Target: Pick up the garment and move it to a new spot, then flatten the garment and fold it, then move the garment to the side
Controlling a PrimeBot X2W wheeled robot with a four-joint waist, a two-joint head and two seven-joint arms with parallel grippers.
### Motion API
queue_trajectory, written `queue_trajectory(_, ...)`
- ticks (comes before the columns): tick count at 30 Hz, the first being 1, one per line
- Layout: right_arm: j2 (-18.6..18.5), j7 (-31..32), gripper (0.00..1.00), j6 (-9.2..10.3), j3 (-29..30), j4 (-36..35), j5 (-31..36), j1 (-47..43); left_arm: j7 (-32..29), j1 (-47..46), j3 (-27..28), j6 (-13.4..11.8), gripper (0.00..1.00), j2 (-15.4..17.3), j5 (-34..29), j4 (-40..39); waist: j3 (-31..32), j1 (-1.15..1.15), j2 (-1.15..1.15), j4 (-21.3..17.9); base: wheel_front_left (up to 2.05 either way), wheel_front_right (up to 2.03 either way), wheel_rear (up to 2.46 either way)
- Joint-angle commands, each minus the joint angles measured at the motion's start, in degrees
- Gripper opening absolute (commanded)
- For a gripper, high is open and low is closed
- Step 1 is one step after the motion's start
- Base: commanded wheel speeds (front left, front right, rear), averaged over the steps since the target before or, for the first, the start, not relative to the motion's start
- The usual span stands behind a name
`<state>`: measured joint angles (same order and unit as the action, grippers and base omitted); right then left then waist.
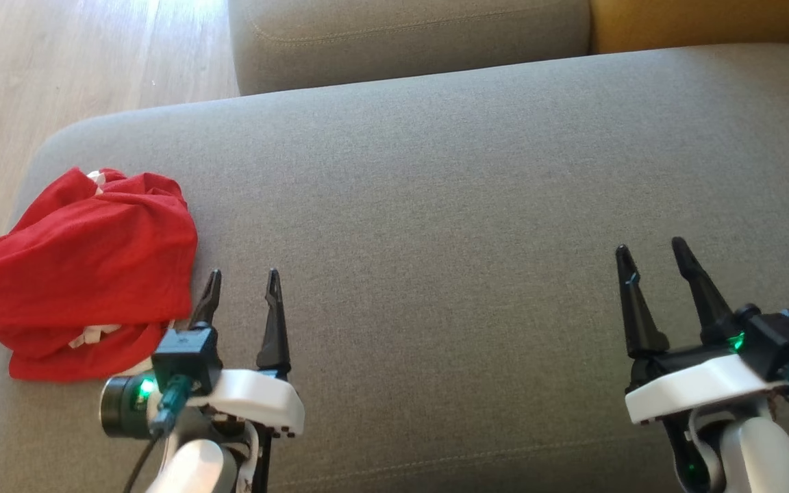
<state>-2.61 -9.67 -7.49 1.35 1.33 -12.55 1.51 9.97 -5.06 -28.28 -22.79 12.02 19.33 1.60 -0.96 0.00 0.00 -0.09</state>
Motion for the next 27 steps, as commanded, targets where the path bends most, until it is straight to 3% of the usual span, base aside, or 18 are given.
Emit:
queue_trajectory(1,-0.2,-1.1,1.0,0.0,-1.6,-1.6,2.8,1.6,0.9,-3.6,0.3,-0.9,1.0,1.3,-1.8,-1.1,0.0,0.0,0.0,0.0,0.0,0.0,0.0)
queue_trajectory(10,-0.2,-2.7,1.0,0.0,-2.8,-0.7,8.7,2.4,2.4,-4.0,-1.6,-1.3,1.0,1.3,-5.4,-0.7,-0.4,0.0,0.0,-0.1,0.0,0.0,0.0)
queue_trajectory(14,-0.2,-3.2,1.0,0.0,-3.3,-0.6,4.5,2.2,2.9,-3.6,-1.0,-0.7,1.0,0.3,-5.3,-1.2,-0.3,0.0,0.0,0.0,0.0,0.0,0.0)
queue_trajectory(19,-0.3,-4.2,1.0,0.0,-3.9,-0.7,2.7,2.4,3.9,-0.8,3.4,3.8,1.0,-3.2,-3.2,-1.0,0.1,0.0,0.0,0.1,0.0,0.0,0.0)
queue_trajectory(27,-0.3,-4.6,1.0,0.0,-4.1,1.3,5.9,2.0,5.0,1.0,7.9,9.2,1.0,-6.3,-8.7,2.2,0.4,0.0,0.0,0.3,0.0,0.0,0.0)
